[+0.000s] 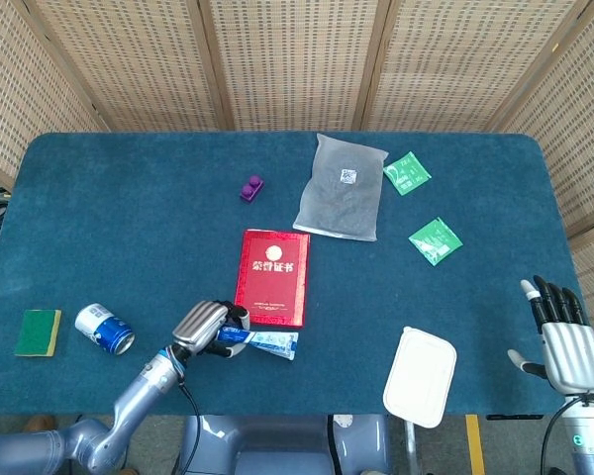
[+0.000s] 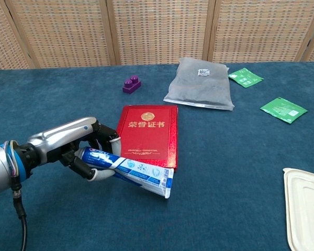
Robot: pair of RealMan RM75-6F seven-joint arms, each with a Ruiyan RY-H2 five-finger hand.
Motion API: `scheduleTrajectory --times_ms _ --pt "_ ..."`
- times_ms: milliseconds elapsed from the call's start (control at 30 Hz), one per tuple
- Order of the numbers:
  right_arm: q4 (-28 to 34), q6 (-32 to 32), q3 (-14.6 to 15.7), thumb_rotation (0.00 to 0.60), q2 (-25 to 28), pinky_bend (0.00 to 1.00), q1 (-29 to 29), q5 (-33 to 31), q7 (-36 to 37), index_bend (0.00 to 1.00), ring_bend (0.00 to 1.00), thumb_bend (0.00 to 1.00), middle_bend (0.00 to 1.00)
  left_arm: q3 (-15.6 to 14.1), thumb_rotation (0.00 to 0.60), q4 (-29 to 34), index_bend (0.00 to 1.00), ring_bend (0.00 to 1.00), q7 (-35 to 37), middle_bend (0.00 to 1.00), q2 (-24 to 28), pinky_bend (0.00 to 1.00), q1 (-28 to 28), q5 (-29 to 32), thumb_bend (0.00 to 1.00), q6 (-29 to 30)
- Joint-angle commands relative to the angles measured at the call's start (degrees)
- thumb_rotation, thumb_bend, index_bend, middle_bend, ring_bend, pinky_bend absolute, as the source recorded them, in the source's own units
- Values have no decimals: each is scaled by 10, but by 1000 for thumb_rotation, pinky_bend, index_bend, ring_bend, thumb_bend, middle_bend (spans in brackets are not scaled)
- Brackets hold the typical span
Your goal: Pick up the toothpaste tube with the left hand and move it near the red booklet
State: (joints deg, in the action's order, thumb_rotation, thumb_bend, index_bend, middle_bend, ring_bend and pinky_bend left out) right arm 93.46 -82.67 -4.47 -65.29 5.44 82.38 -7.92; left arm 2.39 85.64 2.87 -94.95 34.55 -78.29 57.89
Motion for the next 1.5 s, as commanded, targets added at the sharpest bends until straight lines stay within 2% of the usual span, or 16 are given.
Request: scheduleTrajectory --times_ms 33,267,400,467,567,600,700,900,1067,1200,1367,1500 --pt "0 -1 0 600 0 0 0 1 0 0 0 0 0 3 600 -2 543 419 -7 524 -7 429 3 2 414 -3" --pt "2 -2 0 600 2 0 -1 1 2 0 0 0 0 9 600 -1 533 416 -28 522 -22 424 5 8 414 -6" --pt "2 -3 0 600 3 0 -2 1 4 0 0 0 0 5 600 3 487 379 -43 483 -24 392 6 8 397 -9" --pt "2 -3 0 600 4 0 -2 1 5 0 0 0 0 3 600 6 421 291 -45 411 -23 335 5 8 344 -10" --pt "2 -3 0 600 4 0 -2 1 6 0 0 0 0 -1 600 13 231 58 -43 187 -18 155 5 7 219 -16" --pt "2 -3 0 600 5 0 -2 1 6 0 0 0 0 -2 600 15 156 13 -42 118 -16 89 5 6 187 -17" --pt "3 -5 0 600 5 0 -3 2 8 0 0 0 0 -6 600 21 56 0 -42 34 -9 5 3 -1 146 -15" --pt "5 -5 1 600 5 0 -3 4 6 0 0 0 0 -13 600 54 2 0 -60 0 27 0 0 8 142 -21" --pt "7 -7 2 600 6 0 -4 6 5 0 0 0 0 -8 600 65 0 0 -37 0 47 0 -16 -26 136 25" --pt "9 -8 2 600 8 0 -5 8 8 0 0 0 0 -1 600 71 0 0 -25 0 84 0 -33 -61 85 82" --pt "13 -11 2 600 12 0 -6 12 15 0 0 0 0 7 600 78 0 0 -66 0 157 0 -78 -75 55 174" --pt "15 -16 2 600 16 0 -7 16 24 0 0 0 0 -1 600 103 0 0 -124 0 218 0 -145 -55 49 259"
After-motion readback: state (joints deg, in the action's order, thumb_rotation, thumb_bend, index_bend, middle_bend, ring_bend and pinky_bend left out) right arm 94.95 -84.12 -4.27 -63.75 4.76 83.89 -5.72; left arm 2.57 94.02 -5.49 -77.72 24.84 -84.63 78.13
